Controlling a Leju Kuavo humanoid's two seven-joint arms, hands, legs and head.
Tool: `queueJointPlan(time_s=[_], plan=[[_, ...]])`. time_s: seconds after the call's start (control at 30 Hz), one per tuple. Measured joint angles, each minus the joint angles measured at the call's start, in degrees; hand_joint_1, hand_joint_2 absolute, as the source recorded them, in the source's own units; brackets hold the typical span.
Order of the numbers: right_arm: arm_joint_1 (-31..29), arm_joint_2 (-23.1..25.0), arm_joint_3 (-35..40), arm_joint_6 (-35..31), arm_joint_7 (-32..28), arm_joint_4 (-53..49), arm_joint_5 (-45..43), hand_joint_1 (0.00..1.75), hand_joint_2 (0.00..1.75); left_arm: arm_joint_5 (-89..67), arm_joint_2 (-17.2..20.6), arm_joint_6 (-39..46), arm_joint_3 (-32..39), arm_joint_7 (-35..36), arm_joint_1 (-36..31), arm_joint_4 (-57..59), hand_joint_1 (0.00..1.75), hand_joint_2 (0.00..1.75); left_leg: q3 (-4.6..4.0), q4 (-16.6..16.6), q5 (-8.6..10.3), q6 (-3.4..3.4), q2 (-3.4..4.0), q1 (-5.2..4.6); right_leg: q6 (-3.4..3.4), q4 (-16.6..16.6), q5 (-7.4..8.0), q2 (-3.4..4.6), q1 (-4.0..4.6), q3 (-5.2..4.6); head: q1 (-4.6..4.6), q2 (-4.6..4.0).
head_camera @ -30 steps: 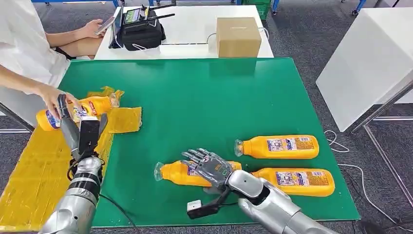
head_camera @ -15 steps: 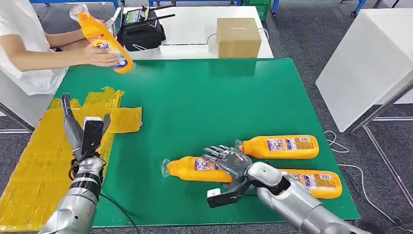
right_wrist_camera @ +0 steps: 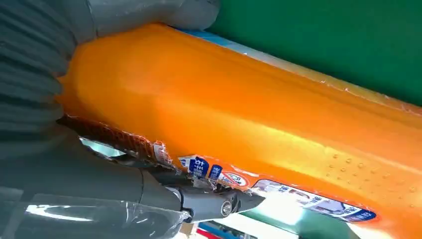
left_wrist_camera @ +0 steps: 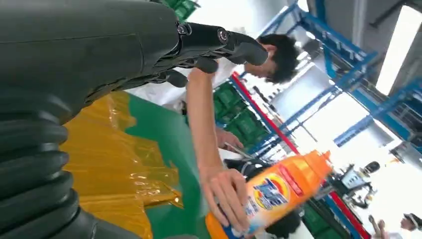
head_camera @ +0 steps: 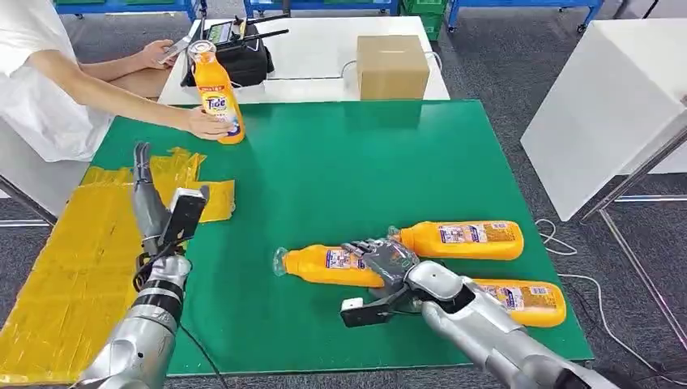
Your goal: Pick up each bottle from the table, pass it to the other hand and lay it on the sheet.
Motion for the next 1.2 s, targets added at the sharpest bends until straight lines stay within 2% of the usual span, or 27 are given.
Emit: queueJointPlan(time_s=[0.47, 0.53, 0.67, 0.83, 1.0, 1.1, 1.2], plan=[[-1.23, 5.69, -2.89, -3.22, -0.02, 10.07, -2.19, 1.75, 1.75, -5.76, -4.2, 0.0, 0.46, -0.44, -0.58, -1.68, 0.0, 1.75, 0.88, -0.07, -0.03, -0.11, 0.36, 0.04, -0.18, -0.05, 0.19, 0.44, 0.08, 0.7, -0.02, 0.0], [-1.03, 6.69, -4.02, -5.56, 0.02, 11.22, -3.44, 1.75, 1.75, -5.78, -4.51, 0.0, 0.46, -0.59, -0.82, -1.68, 0.0, 1.75, 0.95, -0.07, -0.04, -0.11, 0.41, 0.04, -0.19, -0.05, 0.2, 0.5, 0.08, 0.77, -0.02, 0.0], [0.12, 9.88, -9.08, -14.79, 0.27, 12.66, -6.92, 1.75, 1.75, -3.91, -5.12, 0.0, 0.22, -1.12, -0.8, -1.68, 0.0, 1.75, 0.84, -0.07, 0.05, -0.11, 0.39, 0.05, -0.23, -0.02, 0.26, 0.48, 0.09, 0.73, -0.02, 0.0], [3.5, 14.11, -19.02, -22.1, -6.65, 10.91, -10.78, 1.75, 1.75, -1.78, -5.32, 0.0, -0.96, -1.11, 0.46, -2.14, 0.0, 1.75, 0.03, -0.03, 0.34, -0.14, 0.31, 0.06, -0.18, 0.09, 0.41, 0.47, 0.08, -0.01, -0.02, 0.0], [5.05, 17.1, -27.88, -24.54, -12.16, 7.75, -13.11, 1.75, 1.75, -0.62, -5.34, 0.0, -1.46, -1.27, 1.53, -2.21, 0.0, 1.75, -0.64, -0.01, 0.39, -0.13, 0.13, 0.08, -0.16, 0.12, 0.42, 0.31, 0.09, -0.62, -0.02, 0.0], [6.49, 18.71, -32.69, -27.28, -17.48, 5.24, -15.91, 1.75, 1.75, 1.15, -5.34, 0.0, -1.99, -1.31, 1.82, -2.21, 0.0, 1.75, -0.96, -0.01, 0.38, -0.13, 0.12, 0.08, -0.16, 0.12, 0.42, 0.31, 0.06, -0.9, -0.02, 0.0], [7.11, 19.96, -36.22, -28.0, -19.02, 3.5, -16.63, 1.75, 1.75, 1.65, -5.34, 0.0, -2.3, -1.31, 1.98, -2.21, 0.0, 1.75, -1.06, -0.01, 0.38, -0.13, 0.11, 0.07, -0.16, 0.1, 0.41, 0.29, 0.03, -0.99, -0.02, 0.0]])
